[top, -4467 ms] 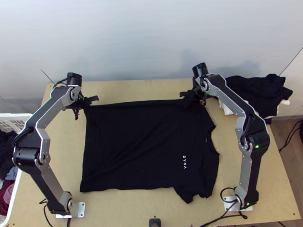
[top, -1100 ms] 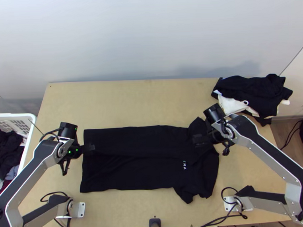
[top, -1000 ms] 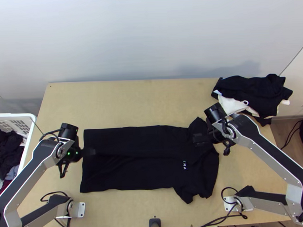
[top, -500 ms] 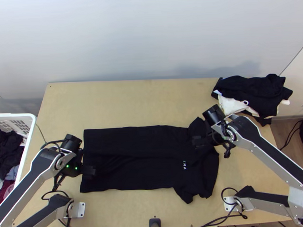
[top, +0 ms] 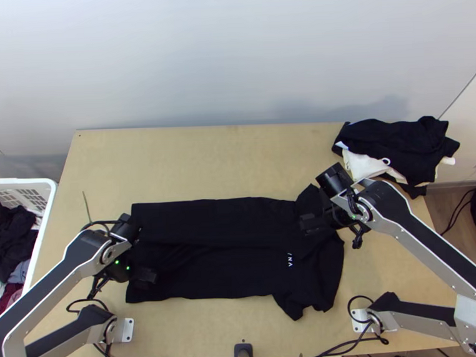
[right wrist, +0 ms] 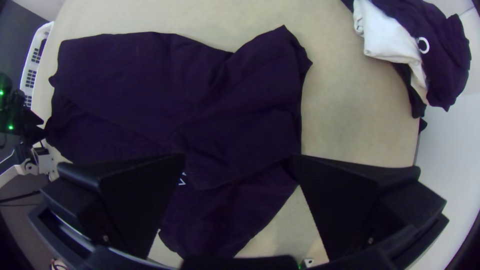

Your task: Fold the t-shirt

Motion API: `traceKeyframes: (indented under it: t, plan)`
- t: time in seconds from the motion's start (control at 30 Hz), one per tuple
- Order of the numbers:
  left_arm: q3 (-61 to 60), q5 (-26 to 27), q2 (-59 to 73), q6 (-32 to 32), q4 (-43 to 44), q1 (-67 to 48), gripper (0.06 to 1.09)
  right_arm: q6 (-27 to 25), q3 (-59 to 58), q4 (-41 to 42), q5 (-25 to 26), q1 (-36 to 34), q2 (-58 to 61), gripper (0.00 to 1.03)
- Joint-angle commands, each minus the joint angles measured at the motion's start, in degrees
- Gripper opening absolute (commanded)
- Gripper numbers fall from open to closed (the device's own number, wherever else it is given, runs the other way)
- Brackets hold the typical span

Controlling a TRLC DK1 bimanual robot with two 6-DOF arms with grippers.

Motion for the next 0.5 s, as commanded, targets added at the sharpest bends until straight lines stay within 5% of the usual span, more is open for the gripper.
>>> traceKeyframes:
  t: [0.0,0.27,0.47]
  plan:
    - [0.1,-1.3,6.2,-0.9,-0.3,-0.2,0.89,-0.2,1.3,-0.3,-0.2,0.6,0.8,0.99]
    - [0.1,-2.4,7.8,-1.1,-0.3,-0.8,0.88,-0.3,4.8,-3.0,-4.1,4.5,1.9,0.99]
    - [0.7,-2.3,9.0,-1.1,-0.1,-0.8,0.47,-3.2,6.8,-11.4,-7.2,10.1,3.8,0.99]
